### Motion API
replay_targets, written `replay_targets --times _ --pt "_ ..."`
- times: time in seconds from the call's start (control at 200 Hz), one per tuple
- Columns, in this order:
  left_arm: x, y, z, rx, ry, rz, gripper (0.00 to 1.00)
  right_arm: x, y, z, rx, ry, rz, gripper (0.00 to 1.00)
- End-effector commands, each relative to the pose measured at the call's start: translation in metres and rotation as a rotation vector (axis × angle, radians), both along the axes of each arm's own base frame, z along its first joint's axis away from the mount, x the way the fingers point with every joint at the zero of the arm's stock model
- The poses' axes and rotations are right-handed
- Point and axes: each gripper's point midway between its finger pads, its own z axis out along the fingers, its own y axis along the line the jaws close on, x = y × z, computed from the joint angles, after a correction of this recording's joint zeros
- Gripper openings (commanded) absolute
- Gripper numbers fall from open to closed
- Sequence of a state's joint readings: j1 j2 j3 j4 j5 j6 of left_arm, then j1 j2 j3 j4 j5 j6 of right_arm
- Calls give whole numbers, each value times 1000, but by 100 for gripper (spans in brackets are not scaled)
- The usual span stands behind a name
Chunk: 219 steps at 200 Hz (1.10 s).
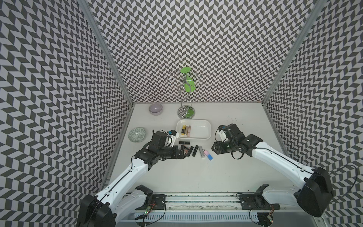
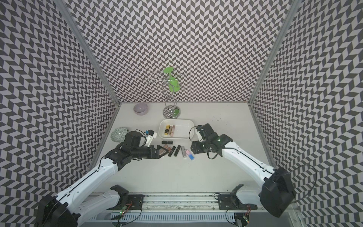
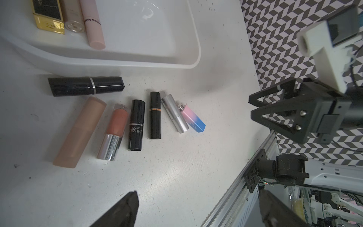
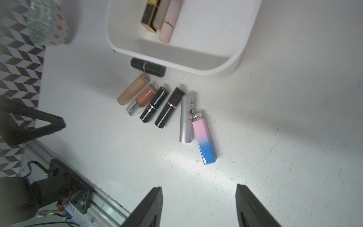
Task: Put the lipstick into the storage box
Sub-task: Pick up the lipstick at the center of the board.
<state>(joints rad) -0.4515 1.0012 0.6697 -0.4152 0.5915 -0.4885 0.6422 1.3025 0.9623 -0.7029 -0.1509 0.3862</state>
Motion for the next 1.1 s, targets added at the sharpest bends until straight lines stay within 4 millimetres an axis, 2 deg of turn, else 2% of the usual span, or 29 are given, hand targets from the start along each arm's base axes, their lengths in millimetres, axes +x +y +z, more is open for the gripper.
replay_targets --times 0.0,0.14,0.28,0.466,0.676,1.092 --pt "3 -6 2 -23 -53 -41 99 0 -6 -23 -76 -4 -23 67" --pt "10 -9 -7 -24 -20 -28 99 -1 -4 -45 -93 16 1 71" --pt "12 -11 -9 -39 -9 -23 99 6 0 -54 -122 7 29 72" --pt "22 -6 -23 53 27 5 99 11 10 -72 -133 32 70 72" --pt "28 -7 -24 73 32 0 99 21 23 -77 -130 32 103 72" --pt "24 -6 -35 87 57 -6 99 11 40 -97 -142 65 153 70"
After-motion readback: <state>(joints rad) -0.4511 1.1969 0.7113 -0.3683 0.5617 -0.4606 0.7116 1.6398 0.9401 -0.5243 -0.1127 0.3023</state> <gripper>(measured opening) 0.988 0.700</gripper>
